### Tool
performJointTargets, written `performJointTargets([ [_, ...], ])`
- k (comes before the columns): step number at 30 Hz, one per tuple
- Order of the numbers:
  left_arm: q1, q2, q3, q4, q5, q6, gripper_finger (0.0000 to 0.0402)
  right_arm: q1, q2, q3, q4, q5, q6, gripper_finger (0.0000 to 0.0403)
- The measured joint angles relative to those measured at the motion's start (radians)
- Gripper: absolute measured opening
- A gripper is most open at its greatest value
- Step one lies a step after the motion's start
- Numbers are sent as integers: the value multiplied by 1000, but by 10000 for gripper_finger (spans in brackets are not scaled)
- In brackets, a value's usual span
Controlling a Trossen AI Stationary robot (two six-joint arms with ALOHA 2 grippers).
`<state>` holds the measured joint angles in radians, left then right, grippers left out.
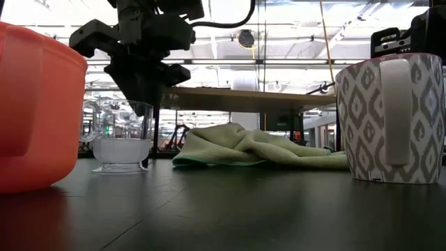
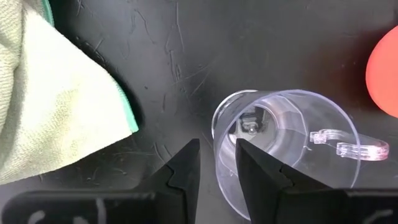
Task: Stack small to large cups/mugs on shelf
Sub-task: Put the transparent mug on the shelf
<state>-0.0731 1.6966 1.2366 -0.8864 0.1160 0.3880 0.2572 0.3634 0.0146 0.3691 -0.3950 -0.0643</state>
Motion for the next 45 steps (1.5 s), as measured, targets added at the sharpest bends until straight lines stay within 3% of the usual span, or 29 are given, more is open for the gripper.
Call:
performJointTargets([
  [9, 0, 0, 0, 6, 19, 1, 93, 0, 0, 0, 0, 0, 0, 0],
  [19, 0, 0, 0, 7, 19, 33, 8, 0, 0, 0, 0, 0, 0, 0],
  [29, 18, -12, 0, -6, 11, 61, 3, 0, 0, 0, 0, 0, 1, 0],
  [45, 33, -368, -20, 18, 34, 4, 1, 0, 0, 0, 0, 0, 1, 0],
])
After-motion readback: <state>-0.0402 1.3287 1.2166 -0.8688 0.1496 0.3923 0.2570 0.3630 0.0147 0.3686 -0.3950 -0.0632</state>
